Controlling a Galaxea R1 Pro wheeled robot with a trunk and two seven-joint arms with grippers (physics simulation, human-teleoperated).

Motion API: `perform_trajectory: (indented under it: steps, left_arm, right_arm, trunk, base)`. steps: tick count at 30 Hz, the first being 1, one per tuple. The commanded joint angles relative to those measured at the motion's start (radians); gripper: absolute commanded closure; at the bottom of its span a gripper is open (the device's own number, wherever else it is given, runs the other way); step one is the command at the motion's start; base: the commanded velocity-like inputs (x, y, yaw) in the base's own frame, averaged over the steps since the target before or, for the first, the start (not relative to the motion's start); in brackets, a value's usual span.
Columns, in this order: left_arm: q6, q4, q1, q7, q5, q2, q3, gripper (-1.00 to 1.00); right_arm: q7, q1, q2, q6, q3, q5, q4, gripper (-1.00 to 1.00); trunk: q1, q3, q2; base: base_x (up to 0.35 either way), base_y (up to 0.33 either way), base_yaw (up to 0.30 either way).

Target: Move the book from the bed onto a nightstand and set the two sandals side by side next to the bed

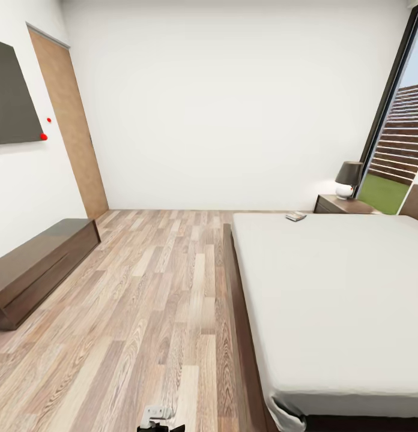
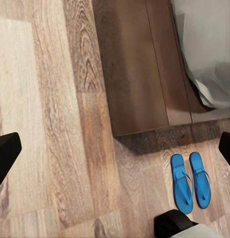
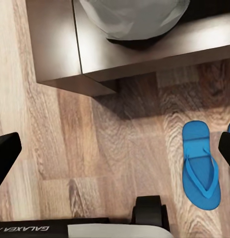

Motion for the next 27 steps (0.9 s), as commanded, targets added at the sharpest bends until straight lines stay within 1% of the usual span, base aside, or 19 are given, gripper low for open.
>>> perform_trajectory:
  steps: [1,6,11,27]
  left_arm:
    - [0.001,0.001,-0.001,-0.005,0.004,0.0,0.006,-1.0]
    - [0.001,0.001,-0.001,-0.005,0.004,0.0,0.006,-1.0]
    - [0.001,0.001,-0.001,-0.005,0.004,0.0,0.006,-1.0]
    - [0.001,0.001,-0.001,-0.005,0.004,0.0,0.006,-1.0]
  right_arm:
    - [0.006,0.0,0.0,0.003,-0.009,0.01,-0.001,-1.0]
    - [0.006,0.0,0.0,0.003,-0.009,0.007,-0.001,-1.0]
    - [0.009,0.0,-0.007,0.007,-0.01,0.004,-0.001,-1.0]
    - [0.008,0.0,-0.008,0.004,-0.009,0.011,-0.001,-1.0]
  trunk:
    - [-0.004,0.002,0.007]
    - [-0.023,0.018,0.042]
    - [-0.042,0.034,0.077]
    - [-0.104,0.084,0.189]
  base:
    - [0.0,0.0,0.0]
    - [0.0,0.0,0.0]
    - [0.0,0.0,0.0]
    - [0.0,0.0,0.0]
